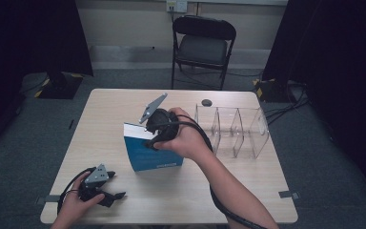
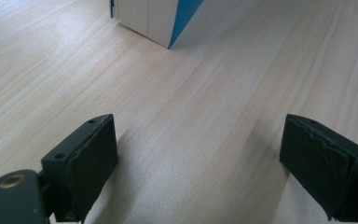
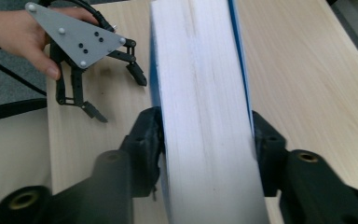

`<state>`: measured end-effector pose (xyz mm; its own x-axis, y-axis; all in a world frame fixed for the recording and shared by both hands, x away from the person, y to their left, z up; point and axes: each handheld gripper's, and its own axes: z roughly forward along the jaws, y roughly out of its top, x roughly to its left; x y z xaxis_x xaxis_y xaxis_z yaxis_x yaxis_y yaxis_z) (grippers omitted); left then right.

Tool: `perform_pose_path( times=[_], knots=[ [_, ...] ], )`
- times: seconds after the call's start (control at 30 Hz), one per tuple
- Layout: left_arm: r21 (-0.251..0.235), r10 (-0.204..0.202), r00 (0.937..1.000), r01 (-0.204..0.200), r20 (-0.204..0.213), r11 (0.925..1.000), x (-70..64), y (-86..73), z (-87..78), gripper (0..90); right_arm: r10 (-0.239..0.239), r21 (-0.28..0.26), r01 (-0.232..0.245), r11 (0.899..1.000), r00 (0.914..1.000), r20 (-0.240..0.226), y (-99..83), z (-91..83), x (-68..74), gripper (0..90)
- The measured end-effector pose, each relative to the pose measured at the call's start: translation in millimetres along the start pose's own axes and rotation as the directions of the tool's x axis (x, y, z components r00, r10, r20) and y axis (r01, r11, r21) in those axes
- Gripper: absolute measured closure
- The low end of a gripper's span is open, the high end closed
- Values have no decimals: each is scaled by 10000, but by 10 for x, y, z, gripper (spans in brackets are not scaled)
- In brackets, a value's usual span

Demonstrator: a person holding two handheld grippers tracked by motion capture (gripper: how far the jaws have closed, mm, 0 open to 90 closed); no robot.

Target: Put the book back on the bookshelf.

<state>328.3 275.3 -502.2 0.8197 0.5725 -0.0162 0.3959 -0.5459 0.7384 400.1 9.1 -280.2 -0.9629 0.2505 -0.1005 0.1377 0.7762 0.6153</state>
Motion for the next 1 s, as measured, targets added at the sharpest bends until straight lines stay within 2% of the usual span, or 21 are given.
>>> perform_pose_path(
  times=[0.03,0.07,0.17,0.2,0.37,0.4,0.53,0.57,0.6,0.7,0.83,0.87,0.93,0.97,1.0],
  knots=[
    [0,0,10000,0,0,10000,0,0,0,108,0,0,0,10000,10000,0,0,0,0,543],
    [3,0,10000,0,-1,10000,0,0,0,108,340,56,-339,9994,9991,-237,1,-4,-3,576],
    [62,15,10000,-14,-2,10000,1,3,-4,108,588,51,-587,9983,9977,-337,-8,-14,2,598],
    [119,27,10000,-27,3,9999,2,5,-8,108,805,125,-800,9967,9961,-365,-11,-23,18,602],
    [97,20,10000,-20,13,10000,3,5,-6,108,958,374,-943,9948,9945,-424,8,-32,63,605],
    [111,26,10000,-26,2,9999,3,5,-7,107,1235,563,-1210,9911,9913,-447,22,-40,84,606],
    [109,48,10000,-48,-1,9999,6,5,-7,107,1536,681,-1488,9865,9856,-707,27,-69,57,606],
    [120,119,9999,-119,-15,9999,12,6,-9,107,1750,741,-1690,9828,9810,-834,23,-83,45,606],
    [-12,-1,10000,1,10,10000,9,1,2,107,2024,907,-1938,9769,9743,-985,24,-95,30,605],
    [12,-4,10000,4,-20,10000,11,3,2,105,1825,866,-1743,9809,9783,-983,27,-91,38,603],
    [11,-3,10000,3,-14,10000,10,3,3,104,1655,455,-1626,9856,9837,-707,-11,-90,29,587],
    [18,-1,10000,1,-23,10000,10,3,2,104,1334,227,-1323,9909,9893,-593,-34,-91,25,569],
    [14,1,10000,-1,-16,10000,10,3,2,104,1289,143,-1283,9916,9900,-572,-41,-97,22,562],
    [19,-1,10000,1,-24,10000,10,3,2,104,935,-37,-938,9956,9942,-525,-56,-105,13,547],
    [14,-2,10000,2,-17,10000,10,3,2,104,960,-36,-963,9953,9941,-512,-60,-108,12,539]
  ],
)
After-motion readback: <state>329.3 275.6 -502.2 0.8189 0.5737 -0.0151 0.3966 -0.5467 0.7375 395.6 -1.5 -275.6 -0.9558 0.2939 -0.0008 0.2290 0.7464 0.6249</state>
